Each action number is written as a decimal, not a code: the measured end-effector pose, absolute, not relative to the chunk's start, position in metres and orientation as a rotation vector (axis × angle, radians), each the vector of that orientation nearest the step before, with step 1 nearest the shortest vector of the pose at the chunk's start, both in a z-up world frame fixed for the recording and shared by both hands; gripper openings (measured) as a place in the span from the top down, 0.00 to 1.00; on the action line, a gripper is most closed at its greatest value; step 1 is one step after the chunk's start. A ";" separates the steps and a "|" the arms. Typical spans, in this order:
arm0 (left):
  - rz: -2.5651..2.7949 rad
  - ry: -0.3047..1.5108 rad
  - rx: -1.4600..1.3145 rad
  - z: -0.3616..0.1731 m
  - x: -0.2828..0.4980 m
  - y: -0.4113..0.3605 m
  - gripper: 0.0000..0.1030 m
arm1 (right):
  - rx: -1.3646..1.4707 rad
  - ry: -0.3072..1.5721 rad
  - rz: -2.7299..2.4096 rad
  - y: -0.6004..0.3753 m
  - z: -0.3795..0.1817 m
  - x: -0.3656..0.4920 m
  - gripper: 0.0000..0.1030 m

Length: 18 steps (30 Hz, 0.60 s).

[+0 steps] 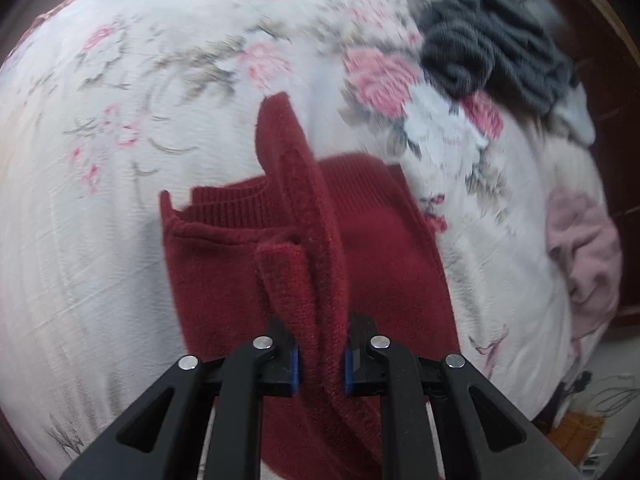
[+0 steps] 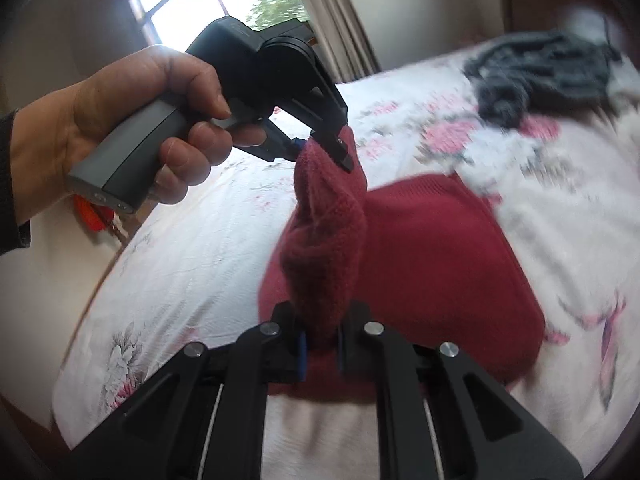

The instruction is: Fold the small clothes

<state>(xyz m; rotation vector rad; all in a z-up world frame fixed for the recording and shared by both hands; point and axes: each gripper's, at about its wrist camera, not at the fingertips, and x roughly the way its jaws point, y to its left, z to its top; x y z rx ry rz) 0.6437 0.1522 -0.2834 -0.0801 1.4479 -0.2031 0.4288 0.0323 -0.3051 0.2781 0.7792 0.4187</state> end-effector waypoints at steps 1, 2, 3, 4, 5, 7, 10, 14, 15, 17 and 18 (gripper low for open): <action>-0.191 1.454 -0.065 -0.291 0.646 0.143 0.86 | 0.306 0.796 0.418 0.025 -0.310 0.432 0.92; -0.181 1.459 -0.061 -0.297 0.647 0.136 0.86 | 0.324 0.802 0.418 0.021 -0.312 0.435 0.92; -0.174 1.463 -0.061 -0.300 0.649 0.131 0.86 | 0.360 0.803 0.422 0.013 -0.312 0.436 0.92; -0.163 1.466 -0.054 -0.303 0.650 0.126 0.86 | 0.375 0.806 0.426 0.007 -0.314 0.437 0.92; -0.150 1.468 -0.036 -0.305 0.651 0.119 0.86 | 0.369 0.811 0.425 0.005 -0.316 0.437 0.92; -0.122 1.474 0.002 -0.307 0.653 0.106 0.86 | 0.368 0.833 0.418 -0.004 -0.328 0.433 0.92; -0.066 1.465 0.034 -0.310 0.656 0.092 0.86 | 0.420 0.836 0.418 -0.015 -0.333 0.432 0.92; 0.019 1.445 0.103 -0.311 0.657 0.073 0.86 | 0.468 0.838 0.420 -0.026 -0.339 0.434 0.92; 0.037 1.435 0.129 -0.311 0.658 0.067 0.86 | 0.489 0.841 0.421 -0.030 -0.342 0.435 0.92; 0.066 1.427 0.138 -0.313 0.659 0.059 0.86 | 0.527 0.848 0.422 -0.038 -0.346 0.436 0.92; 0.078 1.426 0.141 -0.315 0.660 0.055 0.86 | 0.542 0.854 0.417 -0.042 -0.349 0.437 0.92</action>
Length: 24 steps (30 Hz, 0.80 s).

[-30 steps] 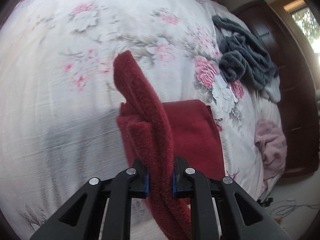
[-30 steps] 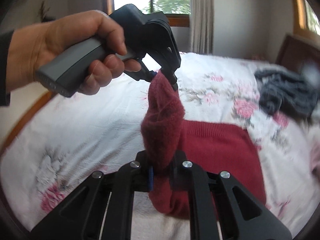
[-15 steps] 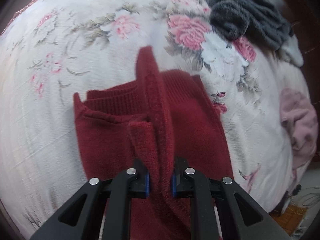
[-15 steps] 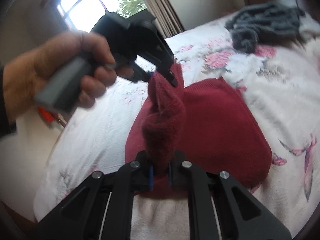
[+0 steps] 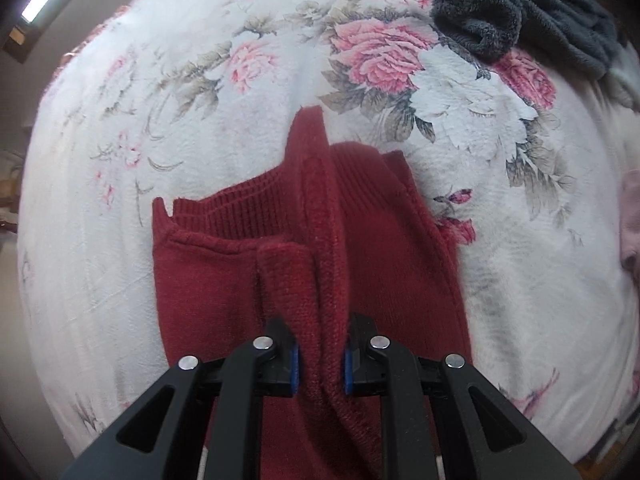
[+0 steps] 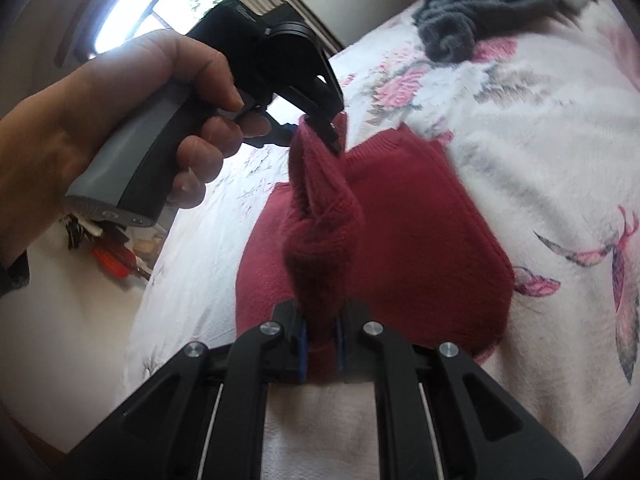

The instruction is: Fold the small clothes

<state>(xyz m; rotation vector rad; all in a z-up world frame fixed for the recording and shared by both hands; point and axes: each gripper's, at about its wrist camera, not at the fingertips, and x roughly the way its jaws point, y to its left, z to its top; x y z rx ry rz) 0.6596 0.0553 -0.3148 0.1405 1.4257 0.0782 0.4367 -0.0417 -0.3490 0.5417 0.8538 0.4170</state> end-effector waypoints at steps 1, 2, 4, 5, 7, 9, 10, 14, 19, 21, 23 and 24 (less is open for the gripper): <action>0.099 1.421 0.152 -0.318 0.659 0.050 0.86 | 0.551 0.860 0.414 -0.044 -0.351 0.437 0.92; 0.117 1.417 0.163 -0.320 0.659 0.046 0.86 | 0.571 0.868 0.414 -0.048 -0.354 0.438 0.92; 0.150 1.404 0.193 -0.325 0.658 0.038 0.86 | 0.615 0.888 0.427 -0.053 -0.360 0.438 0.92; 0.163 1.398 0.206 -0.328 0.657 0.035 0.86 | 0.637 0.898 0.429 -0.056 -0.363 0.439 0.92; 0.182 1.384 0.225 -0.333 0.657 0.029 0.85 | 0.657 0.914 0.429 -0.060 -0.367 0.440 0.92; 0.191 1.371 0.224 -0.336 0.656 0.025 0.85 | 0.673 0.925 0.428 -0.064 -0.371 0.440 0.92; 0.195 1.364 0.223 -0.338 0.656 0.024 0.85 | 0.684 0.929 0.428 -0.065 -0.372 0.441 0.92; 0.210 1.340 0.219 -0.342 0.653 0.018 0.85 | 0.704 0.956 0.440 -0.070 -0.376 0.442 0.92; 0.215 1.325 0.204 -0.345 0.650 0.014 0.85 | 0.723 0.963 0.445 -0.074 -0.377 0.439 0.92; 0.218 1.322 0.204 -0.345 0.649 0.014 0.85 | 0.726 0.966 0.446 -0.075 -0.377 0.438 0.92; 0.215 1.322 0.204 -0.346 0.649 0.014 0.85 | 0.731 0.971 0.447 -0.076 -0.377 0.437 0.92; 0.208 1.321 0.201 -0.346 0.648 0.013 0.84 | 0.733 0.974 0.447 -0.076 -0.380 0.442 0.92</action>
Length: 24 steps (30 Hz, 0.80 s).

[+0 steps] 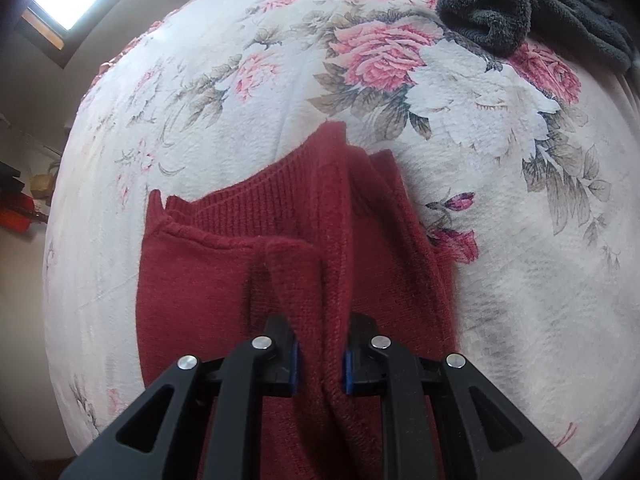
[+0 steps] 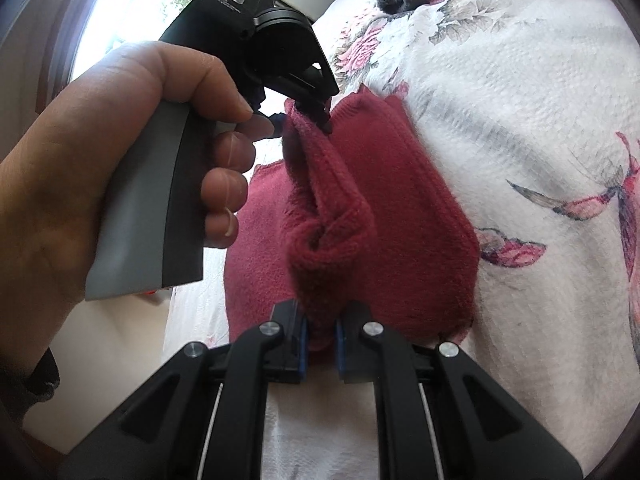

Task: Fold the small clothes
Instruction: 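Lay the sweater down and open both grippers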

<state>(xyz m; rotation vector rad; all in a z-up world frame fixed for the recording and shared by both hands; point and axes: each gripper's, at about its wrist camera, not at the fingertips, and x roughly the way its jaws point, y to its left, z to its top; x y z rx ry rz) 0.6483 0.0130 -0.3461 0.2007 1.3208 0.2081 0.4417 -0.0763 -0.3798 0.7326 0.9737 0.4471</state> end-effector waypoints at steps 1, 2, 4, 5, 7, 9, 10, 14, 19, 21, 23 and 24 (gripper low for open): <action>0.180 1.314 0.179 -0.345 0.647 0.012 0.79 | 0.736 0.978 0.447 -0.077 -0.381 0.442 0.91; 0.130 1.298 0.138 -0.343 0.645 0.011 0.76 | 0.745 0.986 0.448 -0.079 -0.382 0.444 0.90; 0.034 1.268 0.070 -0.339 0.640 0.010 0.61 | 0.779 1.004 0.452 -0.082 -0.387 0.444 0.88; -0.014 1.252 0.041 -0.337 0.638 0.010 0.58 | 0.788 1.011 0.451 -0.083 -0.388 0.445 0.81; -0.092 1.204 -0.002 -0.330 0.631 0.012 0.51 | 0.819 1.026 0.429 -0.089 -0.393 0.446 0.73; -0.137 1.164 -0.034 -0.321 0.625 0.017 0.48 | 0.851 1.033 0.419 -0.094 -0.398 0.444 0.62; -0.168 1.145 -0.055 -0.316 0.622 0.023 0.45 | 0.859 1.033 0.418 -0.096 -0.399 0.443 0.57; -0.225 1.106 -0.058 -0.302 0.607 0.039 0.44 | 0.879 1.036 0.437 -0.095 -0.402 0.443 0.48; -0.285 1.118 -0.004 -0.302 0.566 0.068 0.40 | 0.892 1.043 0.458 -0.095 -0.403 0.441 0.38; -0.284 1.107 0.016 -0.305 0.544 0.082 0.40 | 0.906 1.042 0.474 -0.095 -0.402 0.444 0.36; -0.257 1.102 0.060 -0.310 0.524 0.094 0.39 | 0.921 1.040 0.487 -0.097 -0.402 0.444 0.34; -0.248 1.095 0.080 -0.310 0.517 0.098 0.39 | 0.938 1.039 0.498 -0.098 -0.403 0.445 0.33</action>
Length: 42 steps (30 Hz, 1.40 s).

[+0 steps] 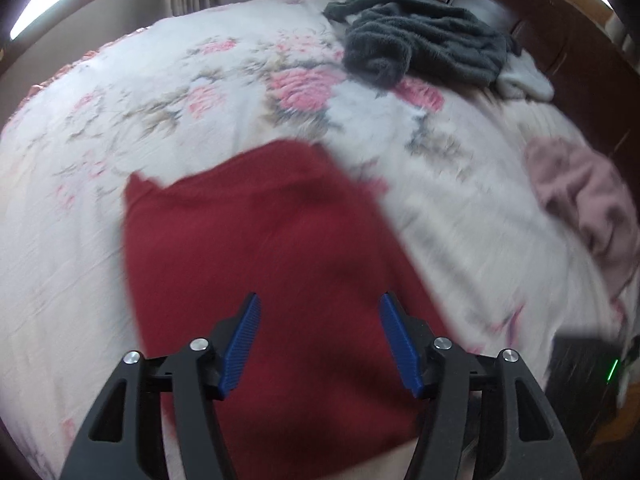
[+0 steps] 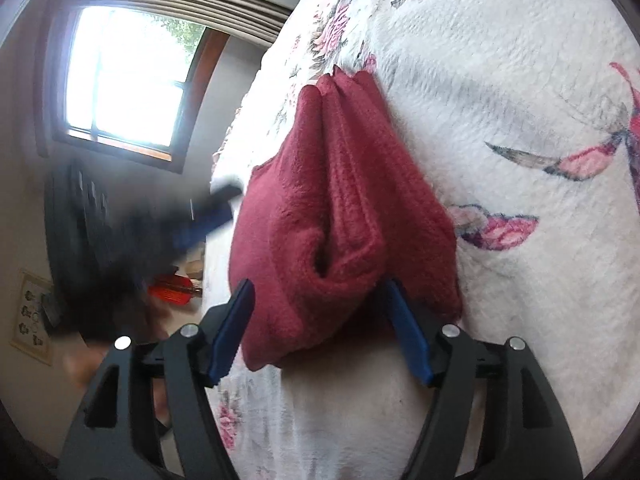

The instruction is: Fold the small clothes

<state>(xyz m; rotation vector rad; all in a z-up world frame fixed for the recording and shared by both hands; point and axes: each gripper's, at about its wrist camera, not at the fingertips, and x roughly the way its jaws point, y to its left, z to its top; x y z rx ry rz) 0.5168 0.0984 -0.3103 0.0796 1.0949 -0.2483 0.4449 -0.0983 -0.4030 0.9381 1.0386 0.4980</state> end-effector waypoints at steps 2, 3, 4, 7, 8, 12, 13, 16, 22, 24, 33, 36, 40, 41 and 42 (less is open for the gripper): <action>-0.245 1.091 0.104 -0.313 0.500 0.109 0.39 | 0.957 1.037 0.518 -0.100 -0.403 0.444 0.32; -0.241 1.091 0.110 -0.313 0.494 0.114 0.39 | 0.964 1.036 0.526 -0.100 -0.403 0.444 0.31; -0.231 1.089 0.123 -0.314 0.488 0.119 0.39 | 0.973 1.035 0.535 -0.101 -0.403 0.444 0.31; -0.205 1.067 0.162 -0.313 0.473 0.129 0.39 | 0.999 1.038 0.568 -0.098 -0.405 0.445 0.31; -0.209 1.066 0.157 -0.313 0.469 0.131 0.39 | 1.007 1.038 0.588 -0.096 -0.405 0.445 0.31; -0.233 1.061 0.135 -0.310 0.457 0.137 0.39 | 1.038 1.049 0.650 -0.086 -0.405 0.455 0.31; -0.233 1.054 0.140 -0.308 0.455 0.139 0.39 | 1.044 1.051 0.658 -0.085 -0.405 0.457 0.31; -0.241 1.053 0.132 -0.306 0.452 0.141 0.39 | 1.065 1.055 0.679 -0.087 -0.400 0.464 0.31; -0.238 1.049 0.088 -0.304 0.451 0.153 0.39 | 0.940 1.210 0.761 -0.079 -0.384 0.518 0.28; -0.239 1.053 0.069 -0.305 0.451 0.156 0.39 | 0.922 1.267 0.796 -0.077 -0.380 0.537 0.27; -0.262 1.070 0.026 -0.309 0.437 0.173 0.39 | 0.881 1.430 0.815 -0.076 -0.392 0.611 0.25; -0.258 1.078 0.011 -0.311 0.436 0.180 0.39 | 0.843 1.435 0.791 -0.068 -0.393 0.631 0.29; -0.261 1.102 -0.023 -0.314 0.438 0.187 0.39 | 0.695 1.420 0.728 -0.058 -0.390 0.643 0.86; -0.262 1.102 -0.025 -0.313 0.438 0.188 0.39 | 0.632 1.395 0.711 -0.055 -0.382 0.641 0.88; -0.262 1.098 -0.029 -0.312 0.438 0.188 0.39 | 0.552 1.339 0.694 -0.054 -0.368 0.636 0.88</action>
